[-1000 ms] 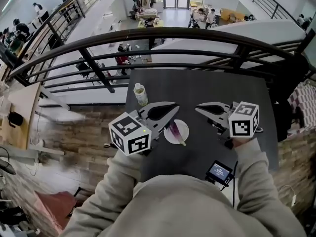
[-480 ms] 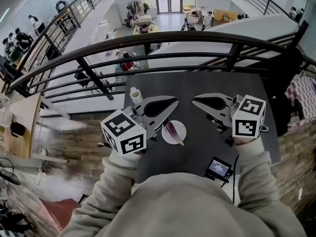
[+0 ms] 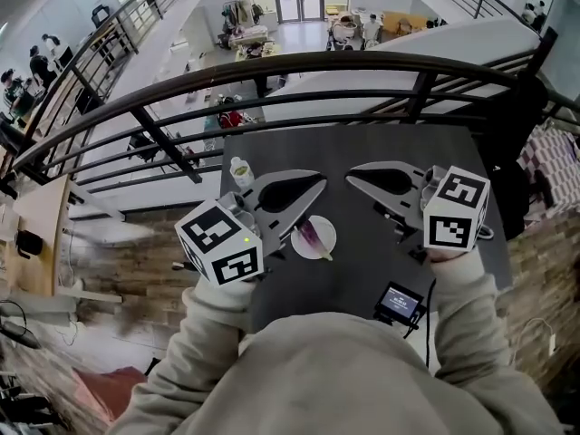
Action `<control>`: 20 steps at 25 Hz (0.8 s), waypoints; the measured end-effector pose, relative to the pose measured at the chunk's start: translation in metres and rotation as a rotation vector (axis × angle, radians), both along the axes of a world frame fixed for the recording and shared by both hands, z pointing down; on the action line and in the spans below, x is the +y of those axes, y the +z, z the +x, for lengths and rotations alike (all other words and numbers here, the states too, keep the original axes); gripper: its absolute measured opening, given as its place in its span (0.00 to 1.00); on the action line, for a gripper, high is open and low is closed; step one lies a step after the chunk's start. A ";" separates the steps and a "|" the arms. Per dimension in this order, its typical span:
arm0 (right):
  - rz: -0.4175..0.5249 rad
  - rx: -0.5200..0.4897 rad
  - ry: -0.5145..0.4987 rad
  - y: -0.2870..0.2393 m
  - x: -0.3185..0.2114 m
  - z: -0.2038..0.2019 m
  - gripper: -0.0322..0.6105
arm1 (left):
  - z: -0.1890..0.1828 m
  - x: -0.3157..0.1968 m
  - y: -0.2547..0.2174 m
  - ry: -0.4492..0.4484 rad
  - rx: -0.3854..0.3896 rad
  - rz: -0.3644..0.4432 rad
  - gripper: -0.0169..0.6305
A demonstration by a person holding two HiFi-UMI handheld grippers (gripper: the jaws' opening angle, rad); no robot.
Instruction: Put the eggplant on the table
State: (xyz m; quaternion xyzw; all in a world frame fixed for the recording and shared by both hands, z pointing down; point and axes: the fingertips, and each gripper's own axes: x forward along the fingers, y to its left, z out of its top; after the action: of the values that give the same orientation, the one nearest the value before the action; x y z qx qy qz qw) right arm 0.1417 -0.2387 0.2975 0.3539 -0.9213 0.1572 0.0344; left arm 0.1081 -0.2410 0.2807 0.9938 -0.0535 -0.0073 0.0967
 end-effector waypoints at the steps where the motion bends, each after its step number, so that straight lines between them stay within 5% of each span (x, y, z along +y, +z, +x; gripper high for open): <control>1: -0.002 0.001 -0.001 0.001 0.000 0.000 0.07 | 0.000 0.000 0.001 0.001 -0.001 -0.002 0.04; 20: -0.027 -0.007 -0.012 0.008 0.000 0.001 0.07 | 0.002 0.002 0.009 -0.001 -0.016 -0.016 0.03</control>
State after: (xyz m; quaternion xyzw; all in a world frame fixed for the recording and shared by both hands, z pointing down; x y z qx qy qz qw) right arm 0.1429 -0.2385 0.3058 0.3472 -0.9214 0.1708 0.0368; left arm 0.1097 -0.2387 0.2899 0.9930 -0.0546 0.0011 0.1044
